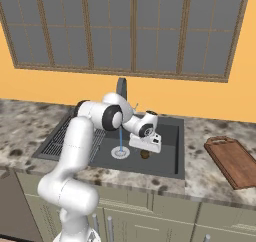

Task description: Pick the kiwi from the sink and place it on the cutting board to airdry. Then turn off the sink faucet.

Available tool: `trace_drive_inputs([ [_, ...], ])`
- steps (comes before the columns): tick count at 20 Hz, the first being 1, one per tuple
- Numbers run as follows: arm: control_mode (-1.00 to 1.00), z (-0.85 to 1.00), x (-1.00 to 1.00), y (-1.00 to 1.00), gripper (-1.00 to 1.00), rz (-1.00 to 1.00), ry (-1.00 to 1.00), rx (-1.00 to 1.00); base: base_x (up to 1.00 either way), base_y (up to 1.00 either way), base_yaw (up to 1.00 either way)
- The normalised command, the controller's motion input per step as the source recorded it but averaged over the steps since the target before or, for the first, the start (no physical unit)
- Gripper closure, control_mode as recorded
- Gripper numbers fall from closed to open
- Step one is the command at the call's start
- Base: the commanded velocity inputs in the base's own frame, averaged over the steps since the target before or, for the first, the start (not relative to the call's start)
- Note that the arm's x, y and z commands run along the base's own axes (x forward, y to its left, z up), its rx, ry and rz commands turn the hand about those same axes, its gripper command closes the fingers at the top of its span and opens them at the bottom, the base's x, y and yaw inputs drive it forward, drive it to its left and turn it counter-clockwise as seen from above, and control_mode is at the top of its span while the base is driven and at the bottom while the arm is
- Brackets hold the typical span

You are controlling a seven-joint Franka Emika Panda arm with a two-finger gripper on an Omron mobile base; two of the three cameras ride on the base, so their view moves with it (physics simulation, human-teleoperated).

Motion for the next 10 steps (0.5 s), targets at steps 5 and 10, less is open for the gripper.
trace_drive_inputs([
  [5,-1.00,-0.23,0.24,-0.02,-1.00,0.00,0.04,0.00,0.00,0.00,0.00],
  [10,-1.00,-0.21,0.18,-0.02,1.00,0.00,0.05,0.00,0.00,0.00,0.00],
])
